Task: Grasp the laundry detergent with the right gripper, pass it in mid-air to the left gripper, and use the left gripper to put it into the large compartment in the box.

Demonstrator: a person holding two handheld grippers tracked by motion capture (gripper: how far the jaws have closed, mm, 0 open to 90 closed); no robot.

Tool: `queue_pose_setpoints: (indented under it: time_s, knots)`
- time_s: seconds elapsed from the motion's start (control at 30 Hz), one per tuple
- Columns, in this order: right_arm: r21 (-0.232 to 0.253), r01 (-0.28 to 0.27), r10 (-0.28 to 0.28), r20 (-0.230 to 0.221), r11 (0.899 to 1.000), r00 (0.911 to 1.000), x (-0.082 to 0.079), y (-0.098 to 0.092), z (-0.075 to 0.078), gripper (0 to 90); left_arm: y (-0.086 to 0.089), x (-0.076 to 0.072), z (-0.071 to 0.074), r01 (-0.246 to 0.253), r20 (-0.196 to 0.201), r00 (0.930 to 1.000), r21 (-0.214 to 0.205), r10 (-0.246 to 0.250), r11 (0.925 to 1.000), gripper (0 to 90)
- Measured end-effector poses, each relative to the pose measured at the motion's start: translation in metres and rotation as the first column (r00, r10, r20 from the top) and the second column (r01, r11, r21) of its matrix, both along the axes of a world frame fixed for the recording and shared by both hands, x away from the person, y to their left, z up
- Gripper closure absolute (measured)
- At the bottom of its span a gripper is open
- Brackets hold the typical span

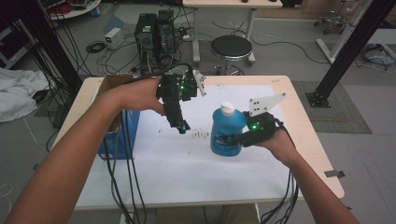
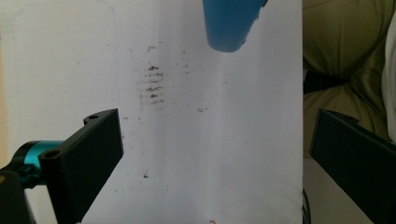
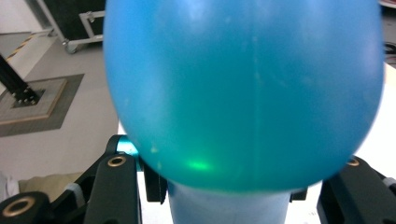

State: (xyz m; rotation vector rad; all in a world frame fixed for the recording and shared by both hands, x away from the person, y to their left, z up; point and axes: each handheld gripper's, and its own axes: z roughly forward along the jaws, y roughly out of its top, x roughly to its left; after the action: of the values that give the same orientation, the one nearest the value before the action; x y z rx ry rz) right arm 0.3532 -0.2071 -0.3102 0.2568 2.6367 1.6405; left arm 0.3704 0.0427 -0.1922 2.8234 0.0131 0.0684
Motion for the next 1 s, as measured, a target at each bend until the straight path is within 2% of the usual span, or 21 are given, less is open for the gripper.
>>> queue_pose_setpoints:
  time_s: [0.3,0.47,0.5,1.0]
  knots:
    - [-0.044,-0.053,0.053,-0.001,0.998,0.9986,0.008,0.027,-0.006,45.1,-0.007,-0.002,-0.001,0.001,-0.061,0.9982,0.029,0.001,0.9996,2.7]
    - [-0.064,-0.077,0.077,-0.003,0.995,0.9971,0.011,0.038,-0.009,45.1,-0.011,0.001,-0.003,-0.036,-0.131,0.9904,0.049,0.042,0.9981,2.7]
    - [-0.068,-0.081,0.081,-0.003,0.994,0.9967,0.011,0.040,-0.009,45.1,-0.011,0.002,-0.003,-0.036,-0.136,0.9898,0.054,0.043,0.9979,2.8]
    - [-0.072,-0.148,0.147,-0.019,0.986,0.9889,0.015,0.066,-0.009,45.1,-0.022,0.000,-0.003,-0.002,-0.120,0.9927,0.078,0.012,0.9970,2.8]
